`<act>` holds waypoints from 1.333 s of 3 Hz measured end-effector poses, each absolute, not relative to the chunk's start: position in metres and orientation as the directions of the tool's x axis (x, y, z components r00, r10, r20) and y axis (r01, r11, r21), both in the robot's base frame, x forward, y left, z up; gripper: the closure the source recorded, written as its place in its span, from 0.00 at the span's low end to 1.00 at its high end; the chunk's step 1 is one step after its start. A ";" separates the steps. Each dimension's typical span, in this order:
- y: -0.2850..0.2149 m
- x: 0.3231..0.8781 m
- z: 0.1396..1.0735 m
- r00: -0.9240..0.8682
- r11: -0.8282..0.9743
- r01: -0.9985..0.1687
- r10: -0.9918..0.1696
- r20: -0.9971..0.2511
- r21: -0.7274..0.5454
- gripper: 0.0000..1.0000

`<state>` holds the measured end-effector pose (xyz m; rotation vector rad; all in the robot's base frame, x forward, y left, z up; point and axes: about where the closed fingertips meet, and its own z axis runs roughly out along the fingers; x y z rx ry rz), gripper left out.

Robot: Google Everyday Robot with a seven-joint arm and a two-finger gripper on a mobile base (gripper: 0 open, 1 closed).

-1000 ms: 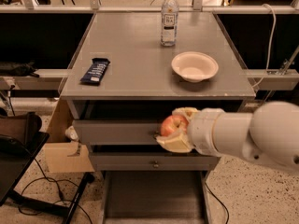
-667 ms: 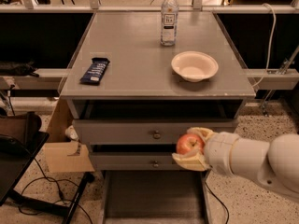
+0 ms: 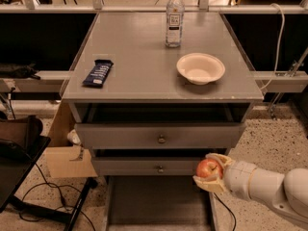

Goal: Place apple into bottom drawer

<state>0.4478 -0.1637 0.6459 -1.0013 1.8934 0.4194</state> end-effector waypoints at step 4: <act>-0.160 0.483 0.484 -0.353 0.574 -0.819 -0.482 -0.802 0.015 1.00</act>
Offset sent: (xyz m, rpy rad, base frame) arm 0.0077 0.0061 -0.0270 0.0093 0.0488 0.0238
